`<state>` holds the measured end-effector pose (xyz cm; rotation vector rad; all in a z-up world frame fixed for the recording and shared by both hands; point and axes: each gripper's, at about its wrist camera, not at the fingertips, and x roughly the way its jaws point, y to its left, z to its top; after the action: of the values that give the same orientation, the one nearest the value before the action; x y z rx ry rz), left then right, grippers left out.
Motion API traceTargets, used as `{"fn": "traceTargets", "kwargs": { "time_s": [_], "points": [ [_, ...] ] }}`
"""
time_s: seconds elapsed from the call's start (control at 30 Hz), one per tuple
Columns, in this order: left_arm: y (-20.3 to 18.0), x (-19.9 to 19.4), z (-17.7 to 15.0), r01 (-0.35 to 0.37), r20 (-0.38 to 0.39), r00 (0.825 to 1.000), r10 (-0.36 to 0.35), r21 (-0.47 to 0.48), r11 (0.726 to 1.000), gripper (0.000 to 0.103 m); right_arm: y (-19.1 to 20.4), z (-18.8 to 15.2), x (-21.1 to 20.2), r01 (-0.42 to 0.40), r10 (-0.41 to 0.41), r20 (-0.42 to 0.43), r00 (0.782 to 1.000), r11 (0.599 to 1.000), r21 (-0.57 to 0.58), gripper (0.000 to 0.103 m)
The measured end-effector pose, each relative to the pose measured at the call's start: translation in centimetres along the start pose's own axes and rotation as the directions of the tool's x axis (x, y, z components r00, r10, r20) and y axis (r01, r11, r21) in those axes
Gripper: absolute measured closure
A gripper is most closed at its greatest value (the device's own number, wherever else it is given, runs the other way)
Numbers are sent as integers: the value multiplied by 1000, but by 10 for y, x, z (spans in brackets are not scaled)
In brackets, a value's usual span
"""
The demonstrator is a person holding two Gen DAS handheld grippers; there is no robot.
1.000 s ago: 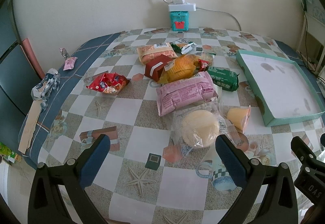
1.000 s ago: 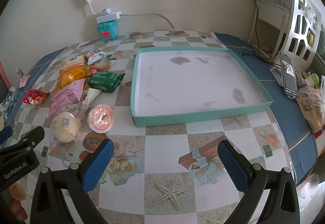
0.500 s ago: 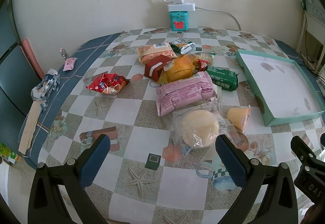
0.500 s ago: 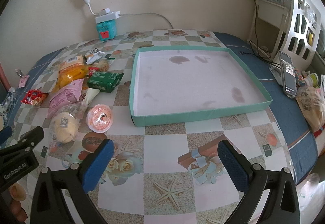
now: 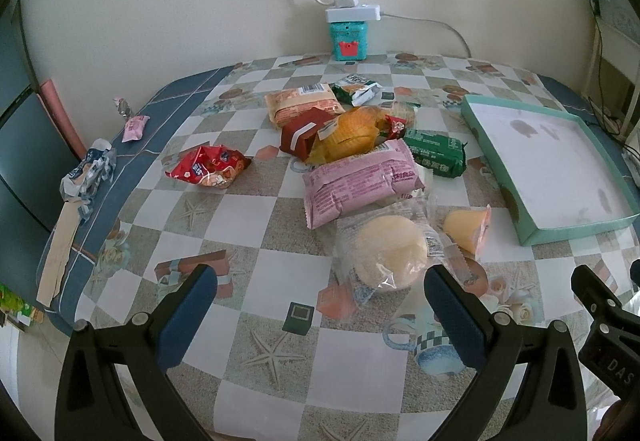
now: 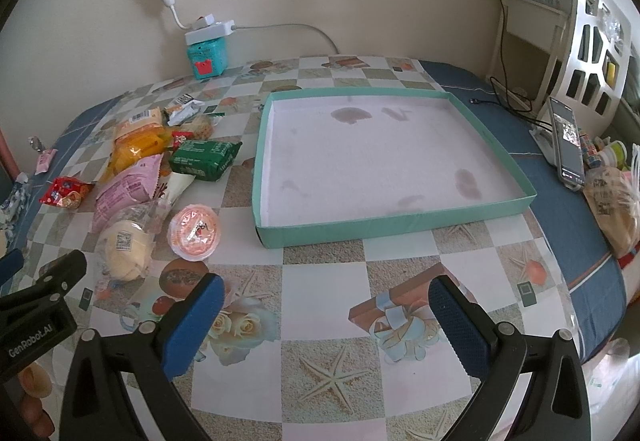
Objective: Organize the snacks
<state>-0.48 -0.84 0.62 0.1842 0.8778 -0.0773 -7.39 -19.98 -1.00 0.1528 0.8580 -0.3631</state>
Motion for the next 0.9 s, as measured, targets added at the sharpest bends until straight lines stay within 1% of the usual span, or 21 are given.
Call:
{"fn": "traceTargets", "kwargs": {
  "time_s": [0.57, 0.7, 0.9],
  "points": [
    [-1, -3, 1, -4, 12, 1000, 4, 7, 1000, 0, -1, 1, -1, 7, -7, 0, 1000, 1000, 10, 0],
    [-2, -2, 1, 11, 6, 1000, -12, 5, 1000, 0, -1, 1, -1, 4, -4, -3, 1000, 1000, 8, 0],
    [-2, 3, 0, 57, -17, 998, -57, 5, 998, 0, 0, 1, 0, -6, 6, -4, 1000, 1000, 8, 0]
  ]
}}
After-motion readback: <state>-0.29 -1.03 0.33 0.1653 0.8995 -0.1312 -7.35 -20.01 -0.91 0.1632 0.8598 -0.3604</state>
